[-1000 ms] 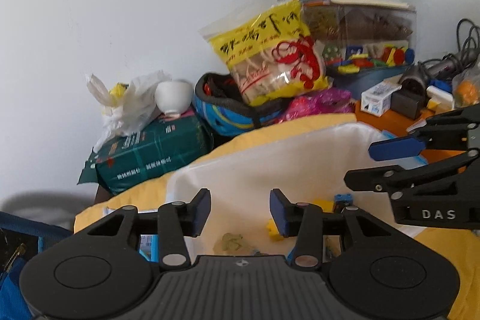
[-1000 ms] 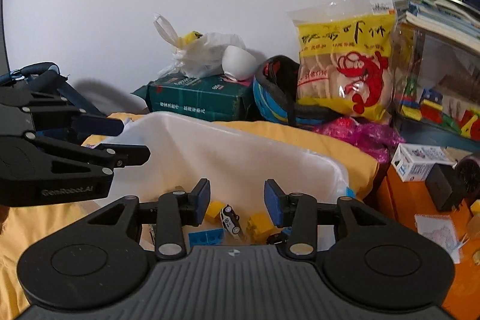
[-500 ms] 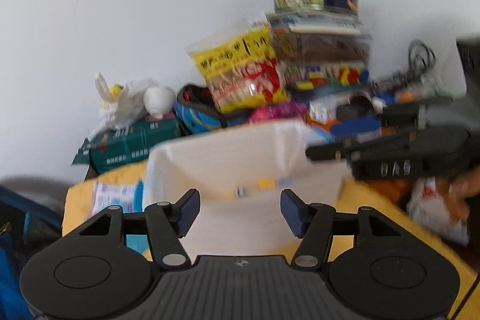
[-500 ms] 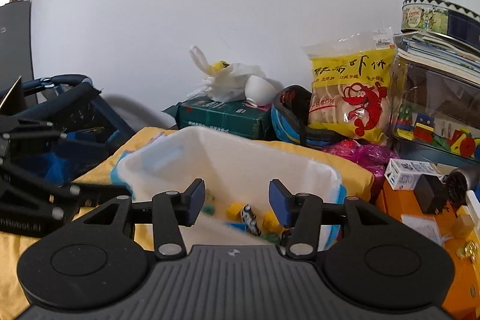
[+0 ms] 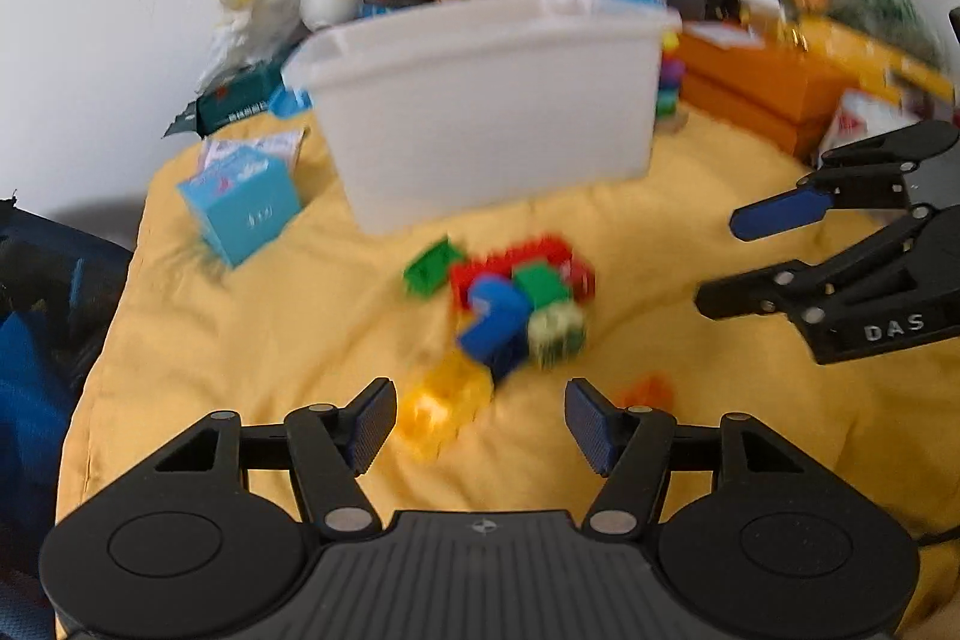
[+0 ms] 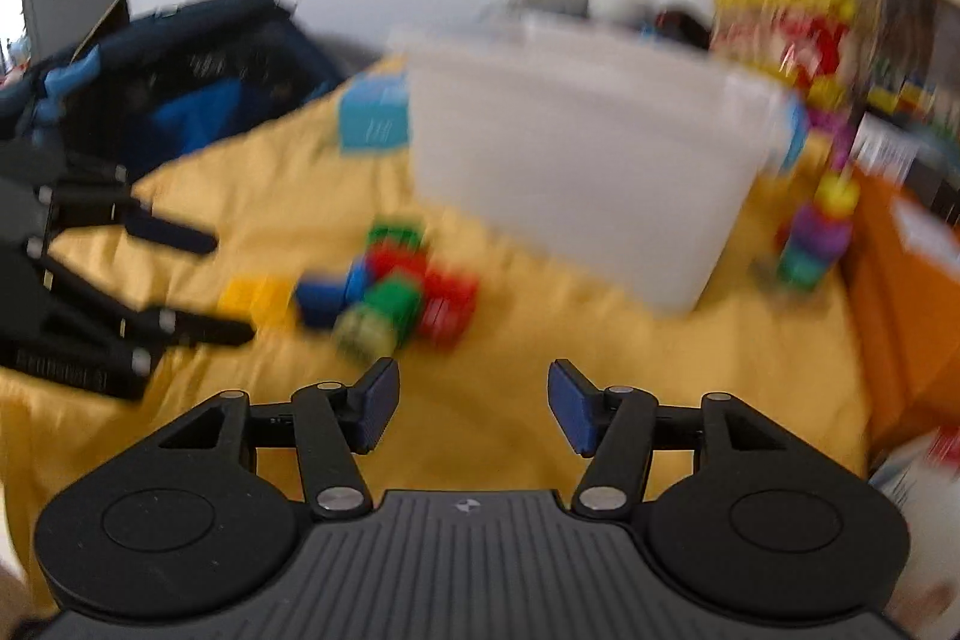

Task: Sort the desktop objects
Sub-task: 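Move both open grippers back toward the bricks on the blanket, then grasp the yellow Duplo brick with the left gripper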

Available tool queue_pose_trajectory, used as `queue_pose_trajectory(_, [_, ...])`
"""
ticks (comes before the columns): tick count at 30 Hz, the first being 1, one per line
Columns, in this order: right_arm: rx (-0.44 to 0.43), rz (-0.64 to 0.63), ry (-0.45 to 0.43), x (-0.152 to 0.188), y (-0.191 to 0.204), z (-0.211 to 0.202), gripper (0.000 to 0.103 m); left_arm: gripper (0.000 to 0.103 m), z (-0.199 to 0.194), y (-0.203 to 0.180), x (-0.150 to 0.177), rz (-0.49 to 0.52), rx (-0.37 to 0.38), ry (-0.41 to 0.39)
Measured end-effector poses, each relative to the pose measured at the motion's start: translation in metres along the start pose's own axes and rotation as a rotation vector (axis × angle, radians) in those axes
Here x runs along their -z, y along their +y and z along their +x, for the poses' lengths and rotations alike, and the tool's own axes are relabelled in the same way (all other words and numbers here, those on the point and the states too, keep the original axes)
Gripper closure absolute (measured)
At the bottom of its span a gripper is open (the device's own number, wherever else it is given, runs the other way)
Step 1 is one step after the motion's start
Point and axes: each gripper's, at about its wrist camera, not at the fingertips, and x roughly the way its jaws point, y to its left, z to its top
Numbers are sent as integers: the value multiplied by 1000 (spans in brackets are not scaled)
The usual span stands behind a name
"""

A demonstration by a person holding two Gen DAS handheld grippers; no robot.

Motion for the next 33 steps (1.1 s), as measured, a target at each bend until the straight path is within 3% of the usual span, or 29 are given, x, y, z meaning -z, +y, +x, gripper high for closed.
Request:
queue_pose_trajectory(5, [-45,53,97,28,11,6,47,37,1,-9,19,28,27,31])
queue_pose_trajectory(10, [-28,53,93,36,20,1,54,41,0,-18,24,45,62,31])
queue_pose_trajectory(15, [-16,60,68,30,23,-5,58,41,7,-16,7,194,-46,-38])
queue_pose_trajectory(18, [-40,20,52,25,29,-6,58,41,20,-4,-2,296,-67,-17])
queue_pose_trajectory(20, [-55,-30,40,20,35,-3,55,46,29,3,-3,340,-29,15])
queue_pose_trajectory(22, [-88,-103,30,14,41,3,49,66,37,11,-2,351,36,54])
queue_pose_trajectory(23, [-98,-138,17,12,44,6,49,66,41,14,0,344,62,69])
queue_pose_trajectory(25, [-120,-195,8,7,49,14,48,78,44,24,-1,280,119,86])
queue_pose_trajectory(29, [-145,-215,25,3,55,29,53,78,28,35,-2,97,182,105])
queue_pose_trajectory(30, [-152,-214,38,4,56,33,65,78,22,36,-1,61,197,103])
queue_pose_trajectory(33, [-149,-216,52,9,59,32,66,78,6,33,5,-34,256,110])
